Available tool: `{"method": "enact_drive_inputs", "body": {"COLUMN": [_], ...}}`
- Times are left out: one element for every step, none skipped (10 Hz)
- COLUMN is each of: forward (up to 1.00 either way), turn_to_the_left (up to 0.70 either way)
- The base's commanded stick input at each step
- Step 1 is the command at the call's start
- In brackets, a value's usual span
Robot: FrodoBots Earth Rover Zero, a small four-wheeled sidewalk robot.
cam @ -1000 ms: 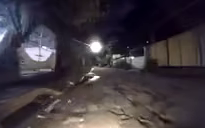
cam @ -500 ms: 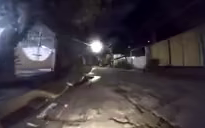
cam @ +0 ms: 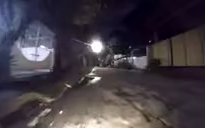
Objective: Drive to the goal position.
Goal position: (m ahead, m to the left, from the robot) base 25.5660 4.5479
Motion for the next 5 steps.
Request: {"method": "enact_drive_inputs", "body": {"forward": [0.5, 0.5, 0.5, 0.5, 0.5], "turn_to_the_left": [0.0, 0.0, 0.0, 0.0, 0.0]}}
